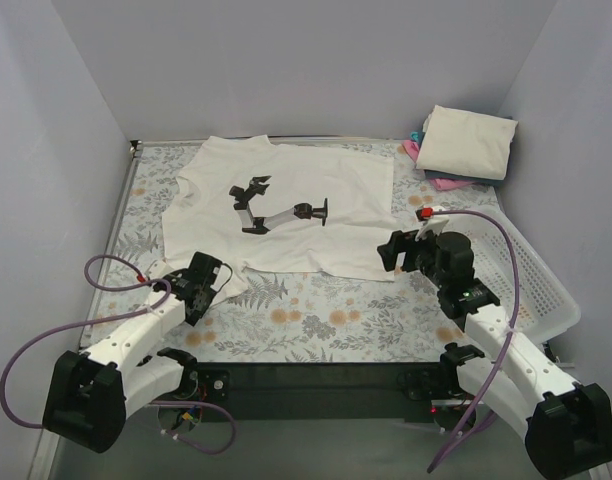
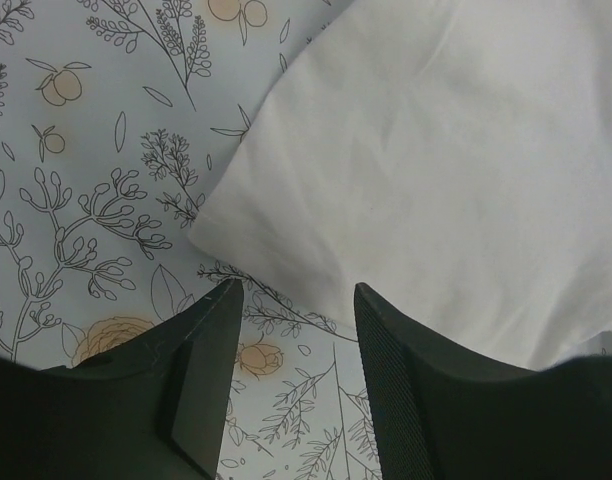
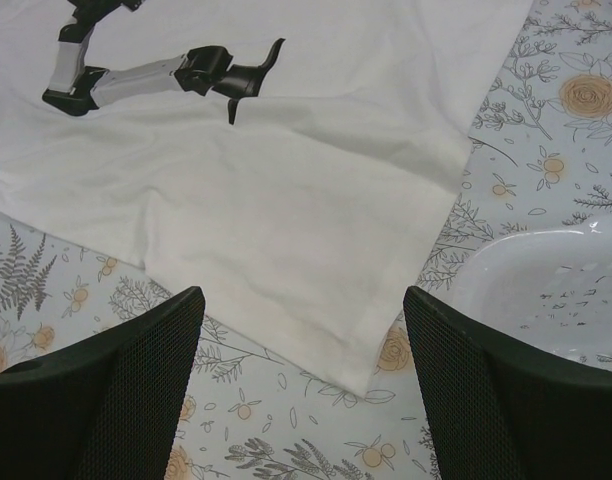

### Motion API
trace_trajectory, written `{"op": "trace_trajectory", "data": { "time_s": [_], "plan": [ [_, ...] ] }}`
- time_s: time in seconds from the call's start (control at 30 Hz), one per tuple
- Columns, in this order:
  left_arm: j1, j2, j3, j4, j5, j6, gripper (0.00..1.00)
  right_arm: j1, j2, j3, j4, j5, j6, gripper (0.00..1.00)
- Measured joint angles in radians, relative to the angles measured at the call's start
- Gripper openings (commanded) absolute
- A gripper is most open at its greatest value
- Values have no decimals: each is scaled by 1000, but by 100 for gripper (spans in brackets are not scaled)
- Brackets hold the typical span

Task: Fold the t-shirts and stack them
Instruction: Fold the tshirt

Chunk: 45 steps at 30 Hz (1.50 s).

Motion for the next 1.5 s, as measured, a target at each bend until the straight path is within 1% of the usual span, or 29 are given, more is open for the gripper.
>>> {"op": "trace_trajectory", "data": {
  "time_s": [0.03,0.07,0.13,0.47,0.5,0.57,0.67,0.7,0.9,1.0,1.17,1.27,1.37,1.5],
  "plan": [
    [0,0,-2,4,1,0,43,-4,-1,-4,3,-4,0,73],
    [0,0,-5,11,2,0,40,-7,-3,-6,2,-10,0,73],
    [3,4,-21,34,7,-2,38,-14,-8,-6,3,-14,1,73],
    [16,30,-32,57,3,-3,35,-39,-23,-16,10,-35,8,74],
    [21,34,-32,66,3,-3,31,-42,-25,-19,10,-36,10,74],
    [31,45,-32,83,3,-4,19,-46,-28,-21,9,-39,13,74],
    [42,60,-36,115,4,-3,7,-50,-34,-21,10,-43,16,74],
    [44,61,-37,124,4,-4,0,-51,-35,-21,10,-46,18,74],
    [50,40,-46,146,16,-6,0,-62,-31,-21,10,-49,22,74],
    [50,37,-40,153,26,10,0,-77,8,-21,17,-38,24,74],
    [50,42,52,193,27,89,0,-92,120,5,55,-3,34,65],
    [50,39,110,229,4,142,0,-88,172,10,22,5,48,63],
    [50,10,136,269,-11,194,0,-55,156,9,-28,28,50,63],
    [52,-43,136,308,-7,239,0,-19,58,11,-59,74,49,63]
  ]
}}
